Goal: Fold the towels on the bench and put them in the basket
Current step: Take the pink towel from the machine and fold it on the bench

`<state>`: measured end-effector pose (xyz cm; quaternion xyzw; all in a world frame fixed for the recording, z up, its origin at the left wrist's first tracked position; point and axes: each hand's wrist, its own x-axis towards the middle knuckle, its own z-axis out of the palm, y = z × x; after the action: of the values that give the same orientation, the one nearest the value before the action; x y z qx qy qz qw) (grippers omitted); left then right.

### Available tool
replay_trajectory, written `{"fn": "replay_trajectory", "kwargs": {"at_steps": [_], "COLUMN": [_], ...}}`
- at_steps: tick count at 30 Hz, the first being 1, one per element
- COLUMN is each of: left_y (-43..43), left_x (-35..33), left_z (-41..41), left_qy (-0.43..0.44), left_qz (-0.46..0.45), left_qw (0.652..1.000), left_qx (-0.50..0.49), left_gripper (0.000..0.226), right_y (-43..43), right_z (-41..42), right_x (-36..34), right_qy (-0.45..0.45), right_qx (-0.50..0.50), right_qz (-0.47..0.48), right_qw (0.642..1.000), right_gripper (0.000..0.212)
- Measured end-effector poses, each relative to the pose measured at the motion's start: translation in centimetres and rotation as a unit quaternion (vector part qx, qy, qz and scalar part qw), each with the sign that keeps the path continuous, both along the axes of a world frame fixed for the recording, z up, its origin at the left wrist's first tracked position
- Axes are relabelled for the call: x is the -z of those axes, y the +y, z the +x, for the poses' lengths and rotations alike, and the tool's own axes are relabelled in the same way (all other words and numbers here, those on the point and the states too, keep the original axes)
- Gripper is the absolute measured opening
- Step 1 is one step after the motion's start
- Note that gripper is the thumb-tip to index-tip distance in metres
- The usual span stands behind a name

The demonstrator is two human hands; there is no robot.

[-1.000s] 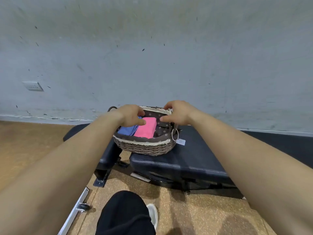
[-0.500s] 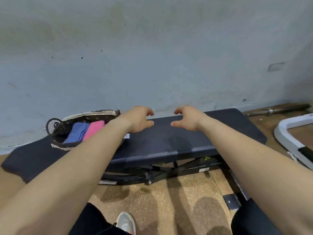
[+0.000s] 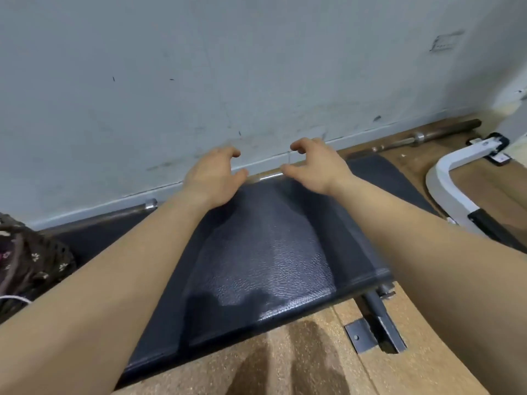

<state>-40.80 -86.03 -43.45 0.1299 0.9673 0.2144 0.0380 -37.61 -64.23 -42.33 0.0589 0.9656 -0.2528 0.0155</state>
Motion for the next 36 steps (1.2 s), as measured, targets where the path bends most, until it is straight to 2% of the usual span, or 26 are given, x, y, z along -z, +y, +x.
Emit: {"fn": "replay_trajectory", "kwargs": {"at_steps": [6,11,14,18,26,31,36], "left_y": [-2.5,-2.6,-0.7,4.0,17.5,25.4,33.5], "left_x": [2.2,-2.5,-8.7,-20.4,-44.3,-52.8,-58.1], "left_z": [-0.7,1.9,3.4,5.0,10.3,13.9,17.7], "left_qy": [-0.081,-0.139,-0.166,-0.193,-0.159,-0.127,-0.078], "left_qz": [-0.006,-0.025,-0.054,-0.101,-0.120,-0.123,-0.135], "left_qw": [0.996,0.988,0.984,0.976,0.975,0.965,0.940], "left_qx": [-0.041,-0.056,-0.040,-0.010,0.101,0.191,0.303], "left_gripper": [0.047,0.051,0.055,0.059,0.048,0.053,0.054], "right_y": [-0.8,0.3,2.1,6.5,18.9,25.8,30.7], "right_z": [-2.3,0.5,2.3,4.7,13.2,20.3,29.1], "right_x": [1.6,-2.7,-8.7,-21.0,-45.5,-54.8,-60.5], "right_qy": [-0.074,-0.143,-0.167,-0.170,-0.134,-0.130,-0.116], "right_qx": [-0.040,-0.074,-0.086,-0.080,0.011,0.126,0.251], "right_qz": [0.069,0.090,0.100,0.094,0.086,0.083,0.092], "right_qw": [0.994,0.983,0.977,0.978,0.987,0.980,0.957], "right_gripper": [0.061,0.066,0.066,0.066,0.064,0.063,0.061]}}
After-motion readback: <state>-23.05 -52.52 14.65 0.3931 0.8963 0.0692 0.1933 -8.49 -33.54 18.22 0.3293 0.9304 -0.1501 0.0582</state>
